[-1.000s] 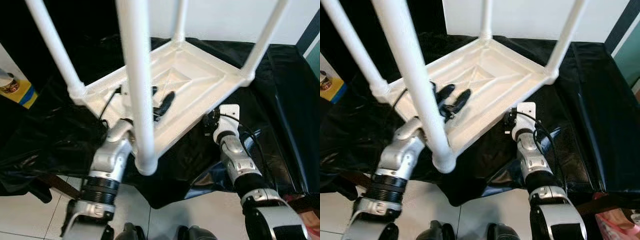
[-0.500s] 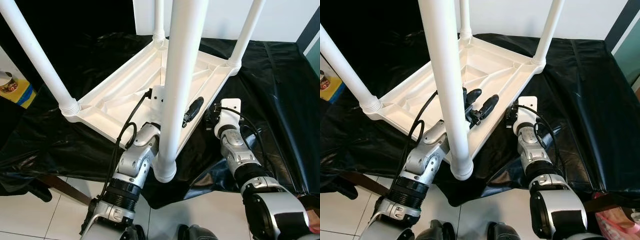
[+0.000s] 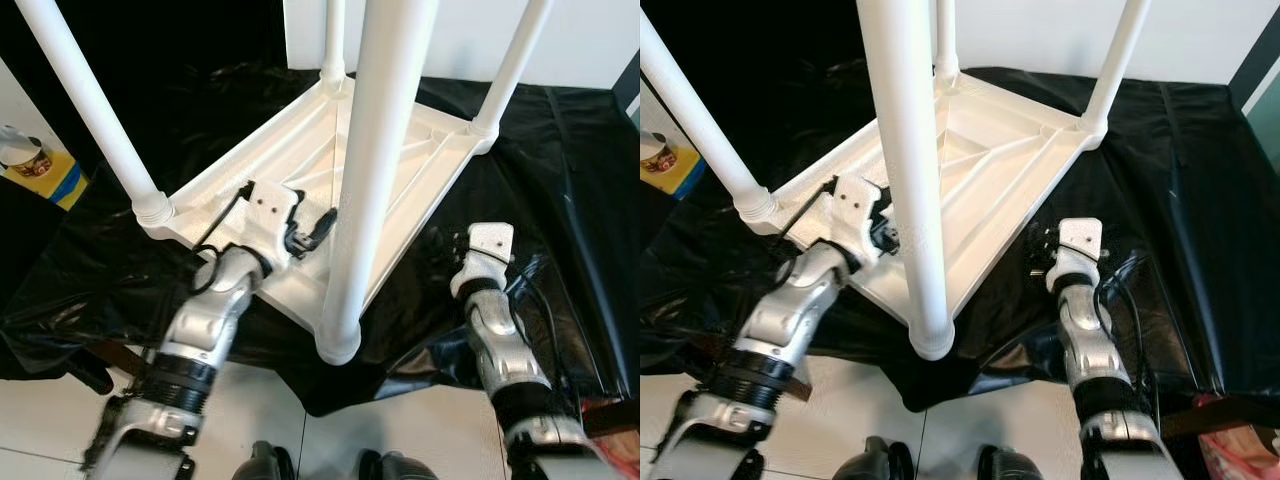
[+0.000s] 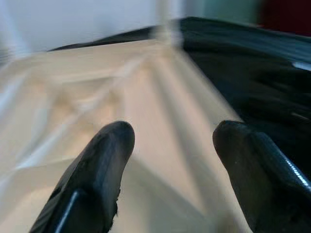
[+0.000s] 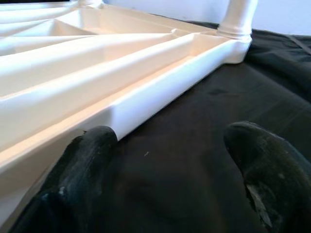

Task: Building children table

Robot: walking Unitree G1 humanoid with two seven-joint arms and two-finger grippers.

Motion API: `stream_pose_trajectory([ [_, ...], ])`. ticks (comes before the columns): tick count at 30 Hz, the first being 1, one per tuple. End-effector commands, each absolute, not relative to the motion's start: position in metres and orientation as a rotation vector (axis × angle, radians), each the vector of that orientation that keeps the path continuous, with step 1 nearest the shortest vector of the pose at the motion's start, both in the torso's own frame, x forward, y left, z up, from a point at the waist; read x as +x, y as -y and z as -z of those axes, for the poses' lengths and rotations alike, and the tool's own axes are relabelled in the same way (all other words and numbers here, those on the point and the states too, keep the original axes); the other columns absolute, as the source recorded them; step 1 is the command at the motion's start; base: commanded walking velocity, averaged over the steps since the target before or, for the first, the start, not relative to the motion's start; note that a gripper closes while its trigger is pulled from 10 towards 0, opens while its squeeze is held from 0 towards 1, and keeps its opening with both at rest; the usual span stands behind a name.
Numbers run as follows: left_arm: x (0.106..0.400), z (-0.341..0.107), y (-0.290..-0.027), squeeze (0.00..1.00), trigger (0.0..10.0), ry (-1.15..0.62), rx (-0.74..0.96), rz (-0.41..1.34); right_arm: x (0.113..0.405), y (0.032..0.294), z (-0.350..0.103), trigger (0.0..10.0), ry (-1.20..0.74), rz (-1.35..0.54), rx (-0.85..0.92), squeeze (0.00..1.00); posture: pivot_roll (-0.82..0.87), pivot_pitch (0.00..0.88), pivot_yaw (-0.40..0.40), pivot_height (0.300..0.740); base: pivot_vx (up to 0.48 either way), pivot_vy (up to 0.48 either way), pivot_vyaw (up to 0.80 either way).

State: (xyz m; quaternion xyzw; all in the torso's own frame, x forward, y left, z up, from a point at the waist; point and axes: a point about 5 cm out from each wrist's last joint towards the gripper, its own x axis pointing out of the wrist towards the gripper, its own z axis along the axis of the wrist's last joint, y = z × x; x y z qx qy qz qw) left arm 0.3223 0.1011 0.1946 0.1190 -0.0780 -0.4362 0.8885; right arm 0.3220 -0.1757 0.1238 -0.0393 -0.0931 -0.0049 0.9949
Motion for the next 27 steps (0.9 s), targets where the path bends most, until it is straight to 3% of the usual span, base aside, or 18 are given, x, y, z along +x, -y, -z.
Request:
stream_pose_trajectory([
  [1, 0.316, -0.188, -0.097, 0.0, 10.0, 0.147, 0.289, 0.988, 0.318, 0.173, -0.124, 10.0, 0.191, -0.018, -0.073, 0.0, -0.04, 0.142, 0.004, 0.74, 0.0, 0.0, 0.0],
  [9, 0.314, -0.163, -0.11, 0.0, 10.0, 0.031, 0.56, 1.093, 0.293, 0.168, -0.122, 10.0, 0.189, -0.108, -0.06, 0.0, -0.06, 0.139, 0.005, 0.74, 0.0, 0.0, 0.0],
  [21, 0.312, -0.158, -0.118, 0.0, 10.0, -0.032, 0.579, 1.173, 0.287, 0.169, -0.122, 10.0, 0.171, -0.134, -0.068, 0.0, -0.07, 0.138, 0.006, 0.74, 0.0, 0.0, 0.0],
  [27, 0.32, -0.147, -0.131, 0.0, 10.0, -0.106, 0.729, 1.161, 0.284, 0.17, -0.124, 10.0, 0.158, -0.151, -0.074, 0.0, -0.07, 0.139, 0.004, 0.74, 0.0, 0.0, 0.0],
])
